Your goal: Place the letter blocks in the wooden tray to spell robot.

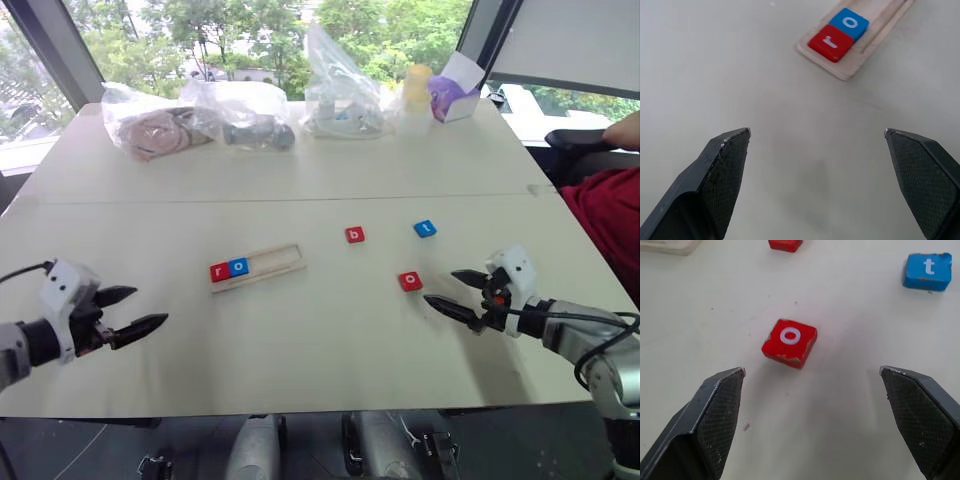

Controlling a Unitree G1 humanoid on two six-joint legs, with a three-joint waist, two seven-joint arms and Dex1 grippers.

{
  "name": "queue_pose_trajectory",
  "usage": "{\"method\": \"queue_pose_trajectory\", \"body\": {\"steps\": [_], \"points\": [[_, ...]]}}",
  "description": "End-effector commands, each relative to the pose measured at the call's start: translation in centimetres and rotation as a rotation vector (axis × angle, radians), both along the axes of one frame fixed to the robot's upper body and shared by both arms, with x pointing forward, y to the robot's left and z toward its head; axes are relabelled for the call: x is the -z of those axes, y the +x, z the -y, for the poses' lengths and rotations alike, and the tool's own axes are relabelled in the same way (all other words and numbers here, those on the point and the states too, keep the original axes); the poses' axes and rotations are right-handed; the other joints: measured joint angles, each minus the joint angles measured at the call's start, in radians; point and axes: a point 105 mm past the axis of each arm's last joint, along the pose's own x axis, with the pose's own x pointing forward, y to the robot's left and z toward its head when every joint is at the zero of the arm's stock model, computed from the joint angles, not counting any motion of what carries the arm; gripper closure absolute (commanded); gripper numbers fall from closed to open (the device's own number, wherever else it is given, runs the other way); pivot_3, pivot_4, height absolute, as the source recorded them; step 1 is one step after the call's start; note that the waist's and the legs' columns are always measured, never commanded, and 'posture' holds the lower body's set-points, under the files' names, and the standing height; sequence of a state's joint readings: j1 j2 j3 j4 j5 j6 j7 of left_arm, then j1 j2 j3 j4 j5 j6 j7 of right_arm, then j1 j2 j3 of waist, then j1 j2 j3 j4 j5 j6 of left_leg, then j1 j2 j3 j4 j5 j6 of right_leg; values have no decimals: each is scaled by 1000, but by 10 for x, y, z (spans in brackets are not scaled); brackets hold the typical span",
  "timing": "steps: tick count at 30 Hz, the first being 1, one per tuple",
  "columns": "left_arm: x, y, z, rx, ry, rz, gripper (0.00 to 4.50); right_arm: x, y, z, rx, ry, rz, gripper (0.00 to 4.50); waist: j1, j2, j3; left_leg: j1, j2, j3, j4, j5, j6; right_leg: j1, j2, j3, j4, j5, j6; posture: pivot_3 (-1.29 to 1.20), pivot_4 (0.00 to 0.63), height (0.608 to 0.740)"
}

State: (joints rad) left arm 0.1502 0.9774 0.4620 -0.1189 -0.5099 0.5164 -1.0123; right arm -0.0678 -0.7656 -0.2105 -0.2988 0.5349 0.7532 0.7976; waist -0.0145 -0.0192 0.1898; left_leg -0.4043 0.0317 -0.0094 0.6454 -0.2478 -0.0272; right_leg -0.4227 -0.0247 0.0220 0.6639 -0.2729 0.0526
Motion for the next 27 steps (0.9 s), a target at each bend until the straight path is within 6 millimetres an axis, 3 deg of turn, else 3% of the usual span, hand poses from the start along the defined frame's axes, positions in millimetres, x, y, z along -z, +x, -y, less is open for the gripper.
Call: {"method": "queue_pose_trajectory", "body": {"steps": [1,4,9,19,26,27], "points": [[-5,13,2,108,78,-1,0,-28,-13,-49,-212,78,26,19,0,0,0,0,0,0,0,0,0,0,0,0,0,0,0,0,150,740],[-5,36,15,206,95,3,0,-30,-22,-90,-360,92,22,19,0,-1,-1,0,0,0,0,0,0,0,2,0,0,0,0,0,150,740],[8,62,42,349,114,-23,0,-31,-26,-125,-439,121,46,19,2,-1,-1,-3,0,0,1,0,1,-2,5,1,0,3,5,0,150,740],[39,86,64,420,156,-24,0,-24,-24,-128,-379,126,63,19,0,-2,-1,-3,1,0,3,0,1,-3,8,2,1,5,7,0,150,740],[65,81,71,498,199,-68,0,-27,-14,-116,-317,107,93,19,3,0,-5,-2,0,0,4,0,1,-1,8,3,1,6,7,0,150,740],[67,79,71,507,192,-76,264,-27,-13,-113,-306,101,98,4,3,1,-6,-2,0,0,4,0,1,-1,8,3,1,6,7,0,150,740]]}}
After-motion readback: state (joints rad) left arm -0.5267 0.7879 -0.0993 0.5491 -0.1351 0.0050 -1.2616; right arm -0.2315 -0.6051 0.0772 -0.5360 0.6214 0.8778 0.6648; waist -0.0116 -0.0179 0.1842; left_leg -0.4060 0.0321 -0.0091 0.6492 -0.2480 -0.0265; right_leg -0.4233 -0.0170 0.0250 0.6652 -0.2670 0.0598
